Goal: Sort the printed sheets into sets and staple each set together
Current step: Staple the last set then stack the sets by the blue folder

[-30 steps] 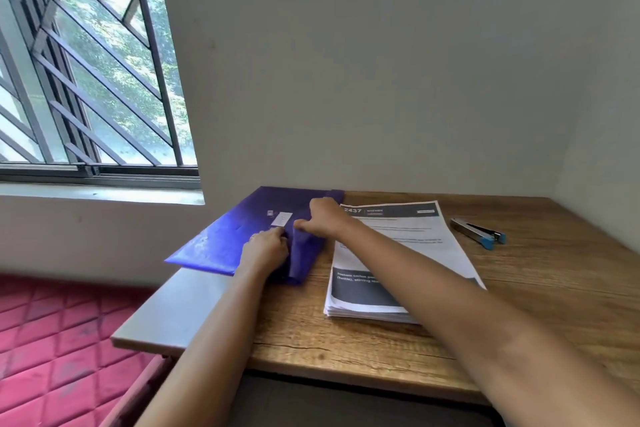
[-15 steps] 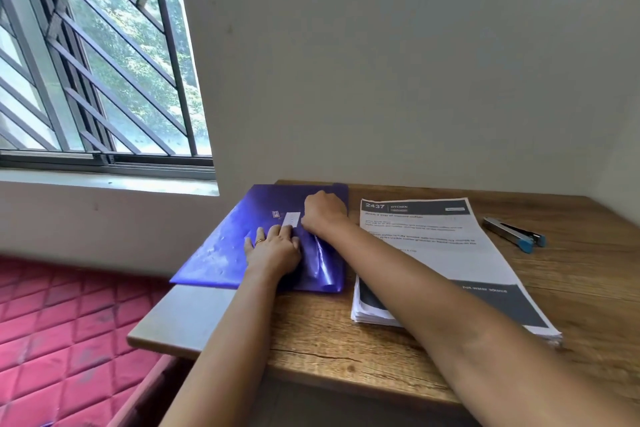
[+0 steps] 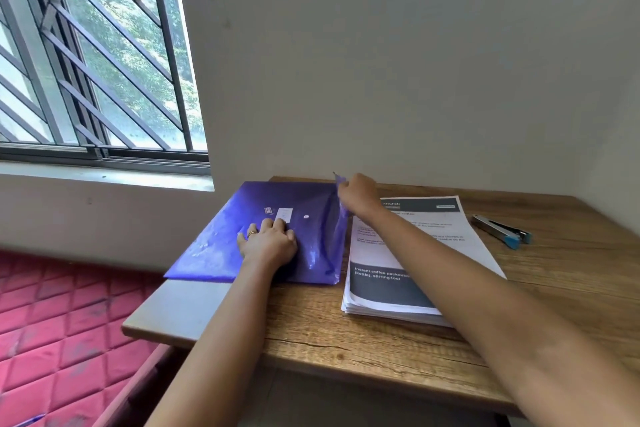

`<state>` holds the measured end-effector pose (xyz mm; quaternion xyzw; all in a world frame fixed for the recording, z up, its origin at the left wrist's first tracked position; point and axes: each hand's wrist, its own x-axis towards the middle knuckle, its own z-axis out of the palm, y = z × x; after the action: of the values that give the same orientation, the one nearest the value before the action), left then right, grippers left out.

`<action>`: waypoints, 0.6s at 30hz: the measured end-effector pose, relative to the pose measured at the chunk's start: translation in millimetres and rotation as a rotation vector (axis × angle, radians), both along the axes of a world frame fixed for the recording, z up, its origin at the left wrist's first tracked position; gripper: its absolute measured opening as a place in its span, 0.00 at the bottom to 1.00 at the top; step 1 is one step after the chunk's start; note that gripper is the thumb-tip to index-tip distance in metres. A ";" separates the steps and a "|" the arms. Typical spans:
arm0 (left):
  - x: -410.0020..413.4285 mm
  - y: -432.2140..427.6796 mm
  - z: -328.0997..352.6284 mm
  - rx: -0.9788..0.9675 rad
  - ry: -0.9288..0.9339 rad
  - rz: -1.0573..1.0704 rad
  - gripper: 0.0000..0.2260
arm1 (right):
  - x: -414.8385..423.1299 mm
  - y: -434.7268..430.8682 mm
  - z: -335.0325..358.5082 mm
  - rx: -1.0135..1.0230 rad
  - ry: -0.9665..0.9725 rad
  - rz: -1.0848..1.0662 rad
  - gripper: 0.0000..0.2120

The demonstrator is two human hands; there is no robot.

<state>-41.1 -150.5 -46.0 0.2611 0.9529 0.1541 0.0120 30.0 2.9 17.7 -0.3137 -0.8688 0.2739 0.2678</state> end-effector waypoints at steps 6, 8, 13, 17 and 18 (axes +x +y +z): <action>12.4 1.3 8.8 0.024 0.009 0.108 0.38 | 30.5 10.9 -1.9 -0.048 -0.002 -0.037 0.14; 15.3 2.8 8.0 0.029 0.037 0.118 0.43 | 36.0 10.7 -6.3 -0.083 -0.019 -0.017 0.13; 26.6 20.2 9.0 0.356 0.121 -0.243 0.22 | 47.3 14.6 -16.8 -0.060 -0.157 -0.055 0.11; 48.9 41.1 21.8 0.495 0.040 -0.444 0.13 | 48.4 24.3 -31.9 -0.022 -0.273 -0.137 0.17; 52.6 45.5 22.9 0.442 0.005 -0.473 0.14 | 49.3 26.6 -33.2 -0.013 -0.273 -0.135 0.19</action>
<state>11.4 -105.0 -23.1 0.4720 0.8092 0.3496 -0.0117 79.4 29.5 -15.4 -0.4074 -0.8723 0.2157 0.1630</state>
